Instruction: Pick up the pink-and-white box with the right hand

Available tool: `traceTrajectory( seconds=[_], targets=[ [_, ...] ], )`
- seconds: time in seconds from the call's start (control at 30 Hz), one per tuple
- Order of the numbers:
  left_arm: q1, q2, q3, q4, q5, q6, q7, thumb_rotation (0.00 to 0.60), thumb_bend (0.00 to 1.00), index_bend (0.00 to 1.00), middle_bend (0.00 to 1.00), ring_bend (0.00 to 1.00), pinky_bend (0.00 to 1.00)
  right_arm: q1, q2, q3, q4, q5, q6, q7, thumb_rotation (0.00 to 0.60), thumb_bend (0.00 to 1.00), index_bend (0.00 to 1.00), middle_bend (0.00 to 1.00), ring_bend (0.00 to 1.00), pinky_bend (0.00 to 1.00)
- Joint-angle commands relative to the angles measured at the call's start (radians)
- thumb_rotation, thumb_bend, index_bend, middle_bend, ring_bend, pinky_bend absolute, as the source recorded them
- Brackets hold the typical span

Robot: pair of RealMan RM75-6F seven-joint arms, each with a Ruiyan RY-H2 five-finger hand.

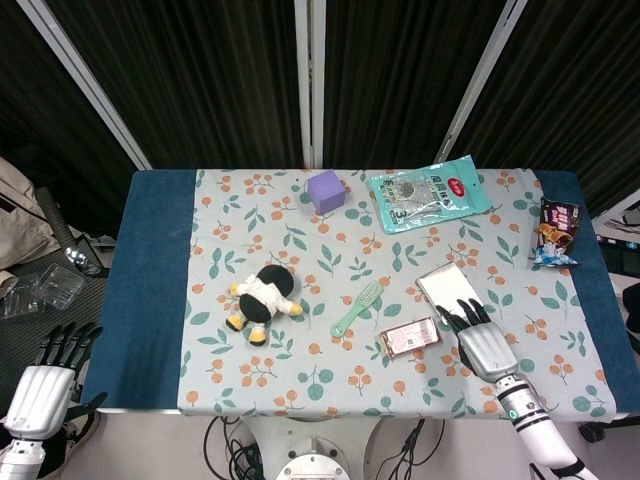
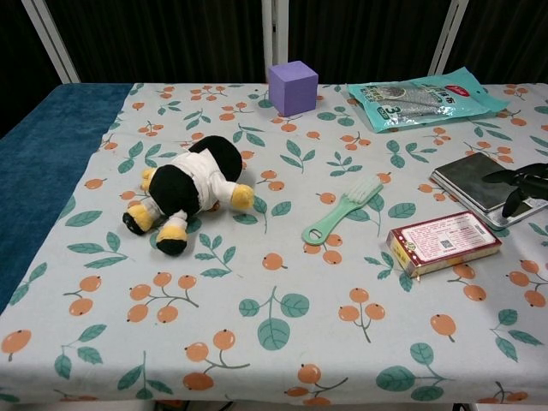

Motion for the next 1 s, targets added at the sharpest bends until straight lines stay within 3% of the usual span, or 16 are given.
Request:
traceTrajectory(
  seconds=[0.03,0.8,1.0],
  targets=[
    [0.0,0.0,0.0,0.0,-0.001,0.0,0.0,0.6,0.11,0.1,0.06,0.0,0.06,0.007,-0.013,0.004,0.011,0.008,-0.007,-0.008,0.6,0.93,0.0,0.29,0.0,0.0],
    [0.001,0.001,0.001,0.015,-0.006,0.002,-0.026,0.6,0.11,0.1,0.06,0.0,0.06,0.024,-0.052,0.001,0.041,0.073,-0.04,-0.046,0.6,0.94,0.0,0.28,0.0,0.0],
    [0.003,0.005,0.002,0.011,-0.001,0.009,-0.024,0.6,0.11,0.1,0.06,0.0,0.06,0.014,-0.044,0.003,0.027,0.027,0.024,-0.016,0.6,0.94,0.0,0.28,0.0,0.0]
  ],
)
